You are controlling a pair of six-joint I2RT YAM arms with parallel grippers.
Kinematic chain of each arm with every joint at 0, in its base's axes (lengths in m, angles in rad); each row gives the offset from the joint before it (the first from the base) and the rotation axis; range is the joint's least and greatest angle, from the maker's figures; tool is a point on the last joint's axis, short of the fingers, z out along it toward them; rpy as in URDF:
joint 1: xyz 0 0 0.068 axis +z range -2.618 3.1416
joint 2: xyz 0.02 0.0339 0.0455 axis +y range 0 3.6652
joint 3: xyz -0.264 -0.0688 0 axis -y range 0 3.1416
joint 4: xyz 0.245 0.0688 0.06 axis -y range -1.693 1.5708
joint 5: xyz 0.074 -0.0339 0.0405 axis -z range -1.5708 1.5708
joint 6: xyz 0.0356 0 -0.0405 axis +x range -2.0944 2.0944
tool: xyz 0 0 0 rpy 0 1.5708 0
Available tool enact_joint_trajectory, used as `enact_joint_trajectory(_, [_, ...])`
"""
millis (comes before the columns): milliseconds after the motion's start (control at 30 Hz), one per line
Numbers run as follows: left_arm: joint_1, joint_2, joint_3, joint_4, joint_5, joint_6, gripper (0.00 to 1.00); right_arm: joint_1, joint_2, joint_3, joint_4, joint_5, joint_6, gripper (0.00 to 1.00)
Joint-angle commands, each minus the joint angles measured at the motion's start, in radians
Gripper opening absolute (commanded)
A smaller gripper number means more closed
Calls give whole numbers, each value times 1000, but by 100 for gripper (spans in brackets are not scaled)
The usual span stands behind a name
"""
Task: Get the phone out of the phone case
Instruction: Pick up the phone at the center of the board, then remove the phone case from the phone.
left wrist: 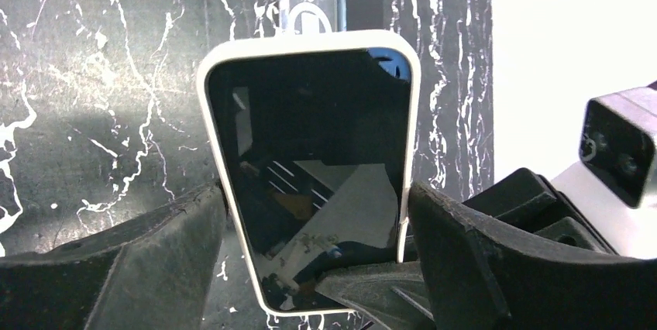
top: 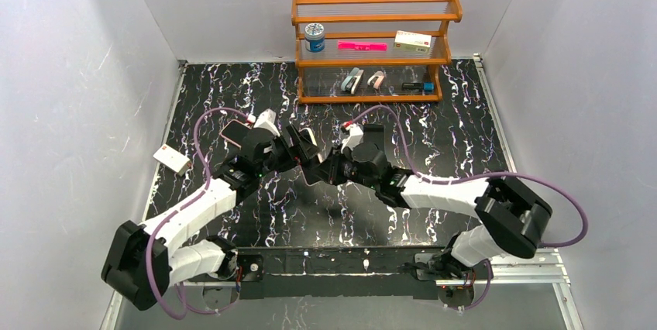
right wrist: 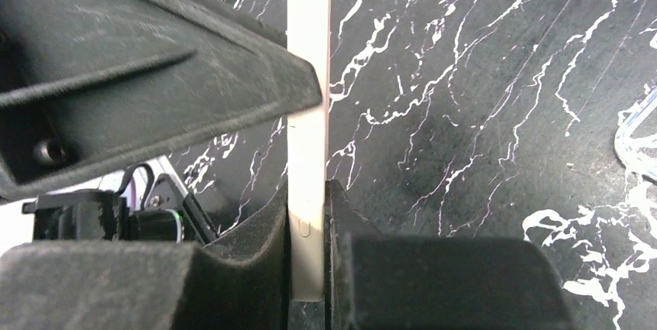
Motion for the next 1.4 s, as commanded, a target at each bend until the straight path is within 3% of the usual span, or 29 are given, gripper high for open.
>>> enact_joint_trajectory(0, [-2,-79,39,-11,-4,145,86,-16,-96,-30,83,-72,-21,1])
enact_joint_trajectory(367, [32,-133,23,95,206,220,88,-203,-252,-170,251,-353,113,1])
enact_joint_trajectory(567, [34,-115,0,227,313,164,86,-266,-312,-205,342,-463,195,1])
enact_joint_trajectory(933, [35,-111,-59,428,375,-2,80,-296,-307,-235,604,-602,357,1])
enact_joint_trajectory(1233, [35,-74,-73,615,453,-154,68,-296,-259,-226,678,-655,402,1])
enact_joint_trajectory(1367, [35,-61,-74,674,475,-197,51,-296,-240,-216,686,-671,404,1])
